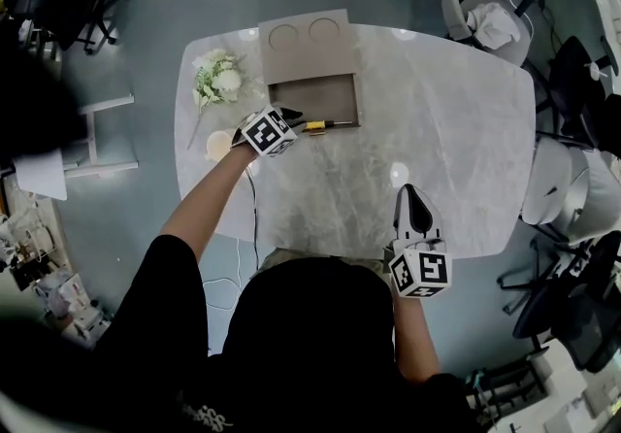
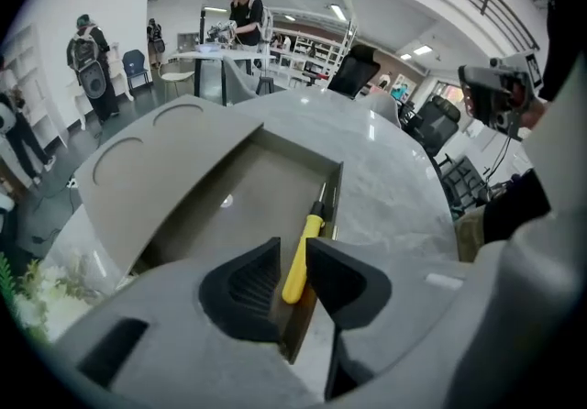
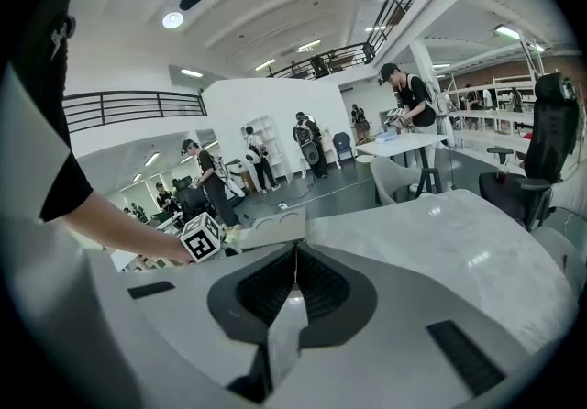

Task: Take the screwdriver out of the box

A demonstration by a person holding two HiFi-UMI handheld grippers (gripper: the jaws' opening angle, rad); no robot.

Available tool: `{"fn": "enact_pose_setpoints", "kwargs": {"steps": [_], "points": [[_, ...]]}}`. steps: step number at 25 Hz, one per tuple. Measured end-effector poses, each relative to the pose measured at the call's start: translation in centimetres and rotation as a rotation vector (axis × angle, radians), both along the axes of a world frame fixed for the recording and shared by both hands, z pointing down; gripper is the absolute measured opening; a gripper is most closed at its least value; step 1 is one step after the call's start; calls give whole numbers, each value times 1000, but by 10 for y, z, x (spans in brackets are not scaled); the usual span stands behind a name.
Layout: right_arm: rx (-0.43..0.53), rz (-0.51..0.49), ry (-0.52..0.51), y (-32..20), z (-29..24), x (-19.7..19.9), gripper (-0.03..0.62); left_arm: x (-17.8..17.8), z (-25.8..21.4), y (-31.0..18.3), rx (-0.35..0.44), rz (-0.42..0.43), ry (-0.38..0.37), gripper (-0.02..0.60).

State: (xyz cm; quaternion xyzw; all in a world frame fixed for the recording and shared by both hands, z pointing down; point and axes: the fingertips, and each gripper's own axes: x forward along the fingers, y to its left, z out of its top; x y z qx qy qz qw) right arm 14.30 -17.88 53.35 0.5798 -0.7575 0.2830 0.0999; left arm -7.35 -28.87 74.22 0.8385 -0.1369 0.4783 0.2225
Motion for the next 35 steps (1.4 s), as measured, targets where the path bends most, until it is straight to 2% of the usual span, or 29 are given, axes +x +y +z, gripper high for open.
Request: {"fn": "enact_pose_setpoints", "kwargs": {"steps": [4,11,15,22,24,31,35], "points": [[-11,8,-12,-10,4,3,12,1,12,4,-52,83,-40,126],[-38,15,-39,-13,15,3,12,4,23,1,-133,175,-78,133],[-53,16,-49,-11,21,2,12,4,28,3,-180,240,-102,130],[-64,67,-16,-16,29,30,12,9,29,12,-254,353,-96,86],[-60,78,-12,-20,29,35,12,11,28,15,-288,373,-89,50],[-62,74,-20,-21,30,27,12,11,30,18,-367,408,-110,49],[-65,67,-27,-20,30,20,12,11,29,18,-367,426,-123,46]]}}
